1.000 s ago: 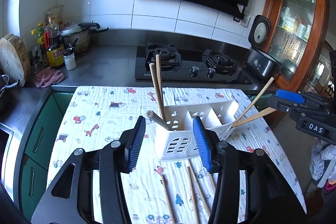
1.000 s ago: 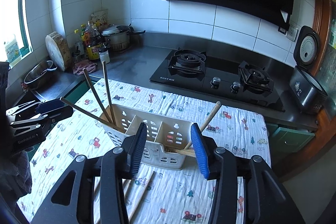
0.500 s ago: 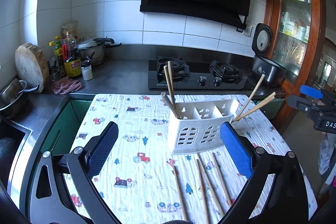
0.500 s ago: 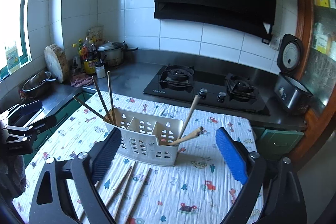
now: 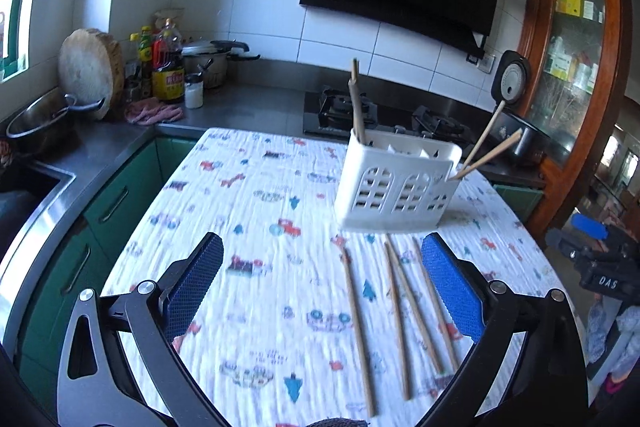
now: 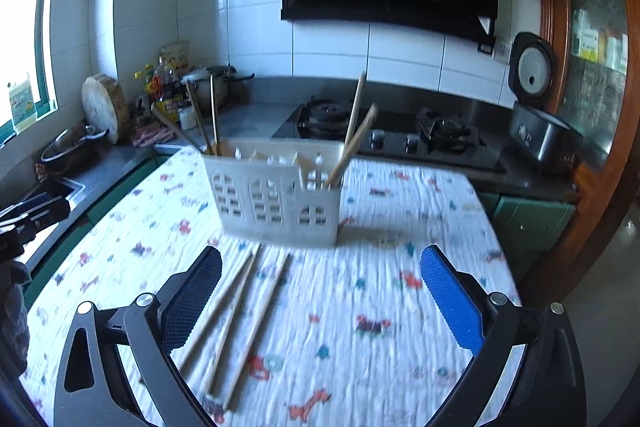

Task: Organize utensils
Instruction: 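Move both open grippers back to the chopsticks on the cloth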

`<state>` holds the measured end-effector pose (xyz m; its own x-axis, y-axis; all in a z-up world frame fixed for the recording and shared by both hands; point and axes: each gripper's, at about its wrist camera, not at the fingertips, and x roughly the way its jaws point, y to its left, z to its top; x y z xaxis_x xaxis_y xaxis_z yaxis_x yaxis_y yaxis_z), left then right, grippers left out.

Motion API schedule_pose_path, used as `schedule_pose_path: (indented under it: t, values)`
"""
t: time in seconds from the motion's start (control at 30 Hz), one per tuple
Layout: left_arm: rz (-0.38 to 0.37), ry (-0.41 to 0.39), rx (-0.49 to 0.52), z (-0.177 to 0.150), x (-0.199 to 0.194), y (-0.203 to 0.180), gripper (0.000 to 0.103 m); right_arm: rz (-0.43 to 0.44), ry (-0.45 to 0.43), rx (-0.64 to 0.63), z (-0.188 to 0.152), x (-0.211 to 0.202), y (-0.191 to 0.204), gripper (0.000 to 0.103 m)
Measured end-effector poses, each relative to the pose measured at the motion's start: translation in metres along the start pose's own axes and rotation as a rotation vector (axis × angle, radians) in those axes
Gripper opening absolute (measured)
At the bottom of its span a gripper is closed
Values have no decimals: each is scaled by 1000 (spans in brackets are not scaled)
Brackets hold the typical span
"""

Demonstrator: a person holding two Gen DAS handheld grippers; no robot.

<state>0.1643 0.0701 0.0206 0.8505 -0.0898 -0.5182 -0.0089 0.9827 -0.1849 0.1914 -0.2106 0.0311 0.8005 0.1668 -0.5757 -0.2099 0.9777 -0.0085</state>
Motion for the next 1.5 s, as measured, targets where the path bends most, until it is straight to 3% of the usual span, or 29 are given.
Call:
schedule_pose_path:
  t: [0.33,0.87,0.93,1.2,1.5]
  values:
    - [18,29,-31,-47,-10,14,98,74,136,-2,-76,25,32,96]
    - [35,35,-33,-66,-21,25,98,92,254,34,-108,59,56,95]
    - [36,43,-37,-67,-20,26,97,97,263,48,-109,62,55,91]
    - [39,61,-46,-72,-17,26,92,139,301,97,-112,75,55,55]
    - [40,91,-54,-79,-12,25,85,144,311,90,-108,82,64,26]
